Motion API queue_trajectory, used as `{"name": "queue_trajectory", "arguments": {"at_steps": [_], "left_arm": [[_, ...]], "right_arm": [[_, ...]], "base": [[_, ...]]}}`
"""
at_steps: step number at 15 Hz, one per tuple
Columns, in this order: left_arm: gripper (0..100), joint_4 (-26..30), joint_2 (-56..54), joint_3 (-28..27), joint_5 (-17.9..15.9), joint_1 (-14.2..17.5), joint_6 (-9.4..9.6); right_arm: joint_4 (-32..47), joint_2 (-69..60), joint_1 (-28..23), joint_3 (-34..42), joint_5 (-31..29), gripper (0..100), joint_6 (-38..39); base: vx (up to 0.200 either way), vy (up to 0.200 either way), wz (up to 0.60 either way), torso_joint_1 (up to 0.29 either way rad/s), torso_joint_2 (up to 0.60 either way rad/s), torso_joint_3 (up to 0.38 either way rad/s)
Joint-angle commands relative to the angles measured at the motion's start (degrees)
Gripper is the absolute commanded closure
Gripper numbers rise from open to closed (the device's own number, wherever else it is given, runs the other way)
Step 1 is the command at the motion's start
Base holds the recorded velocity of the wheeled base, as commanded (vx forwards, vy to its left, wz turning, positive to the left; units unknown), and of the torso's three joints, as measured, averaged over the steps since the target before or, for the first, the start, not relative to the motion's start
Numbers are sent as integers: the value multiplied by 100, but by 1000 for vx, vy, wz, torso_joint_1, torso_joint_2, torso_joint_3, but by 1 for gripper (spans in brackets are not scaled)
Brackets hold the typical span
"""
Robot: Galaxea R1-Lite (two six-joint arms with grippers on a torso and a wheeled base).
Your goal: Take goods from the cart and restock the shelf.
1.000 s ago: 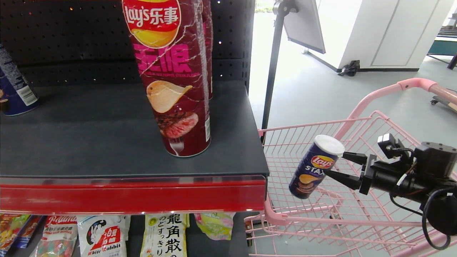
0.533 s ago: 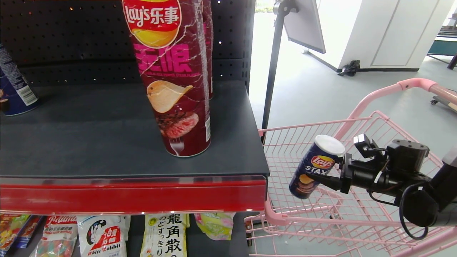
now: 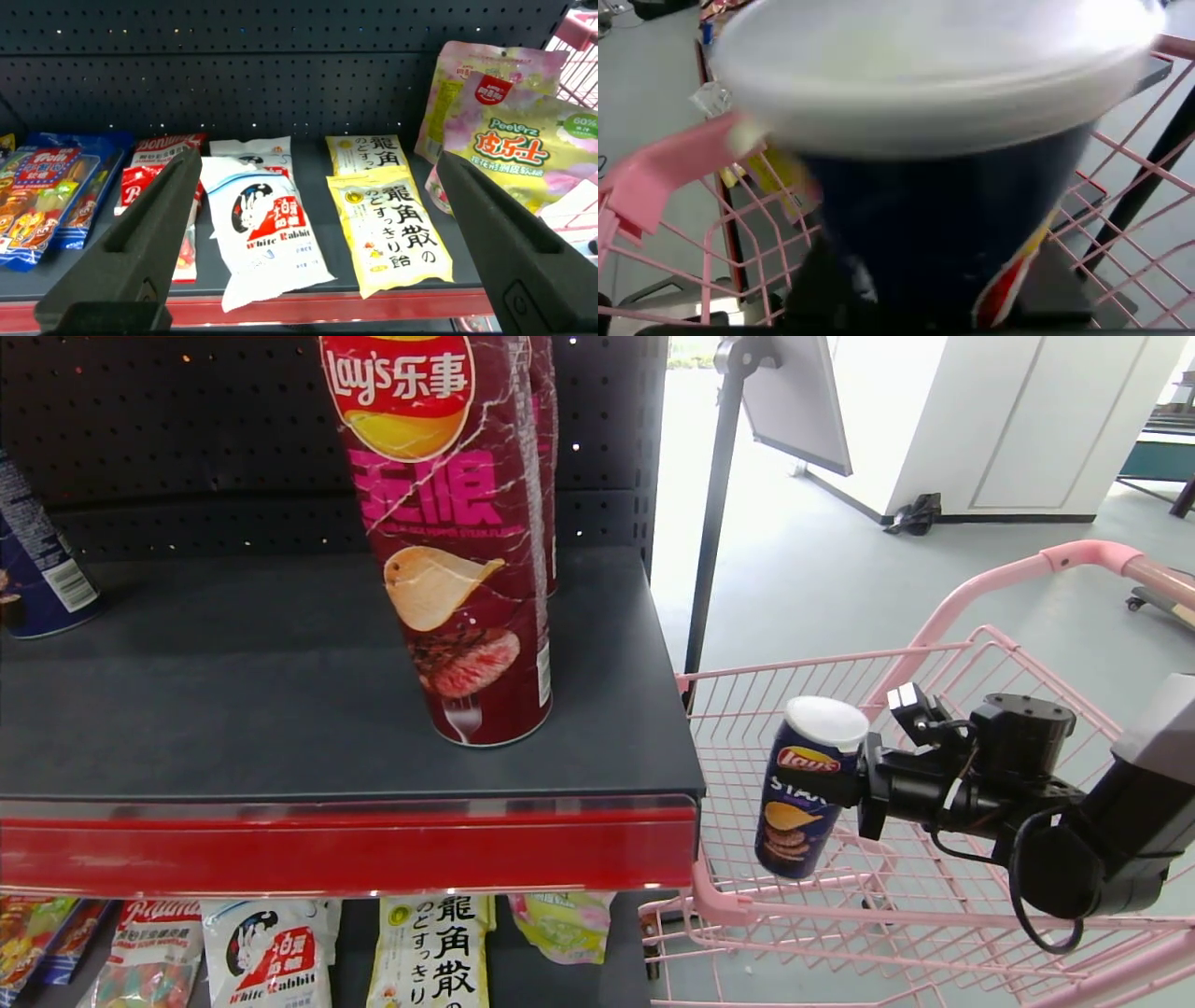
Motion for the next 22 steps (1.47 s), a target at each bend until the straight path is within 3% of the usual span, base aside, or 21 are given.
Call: {"name": "queue_trajectory", "arguments": {"at_steps": [1, 4, 9, 14, 17, 19, 22], "left_arm": [[0, -1, 6, 1, 2, 0, 1], [0, -1, 6, 1, 2, 0, 1], [0, -1, 6, 1, 2, 0, 1], [0, -1, 6, 1, 2, 0, 1], [0, -1, 6, 1, 2, 0, 1], [0, -1, 6, 1, 2, 0, -8], [0, -1, 6, 1, 2, 0, 1]], "right_arm": [[1, 10, 23, 28, 0, 100, -8], [-25, -52, -12, 37, 9, 100, -8], [-52, -2135, -399, 898, 97, 100, -8], [1, -4077, -522, 1083, 106, 100, 1160], [537, -4886, -311, 1153, 70, 100, 1240], [1135, -5554, 260, 1381, 79, 100, 1240], [1249, -5765, 568, 1803, 53, 100, 1196]], "base": [[0, 0, 0, 0, 0, 0], [0, 0, 0, 0, 0, 0], [0, 0, 0, 0, 0, 0], [0, 0, 0, 0, 0, 0], [0, 0, 0, 0, 0, 0], [0, 0, 0, 0, 0, 0], [0, 0, 0, 0, 0, 0]]}}
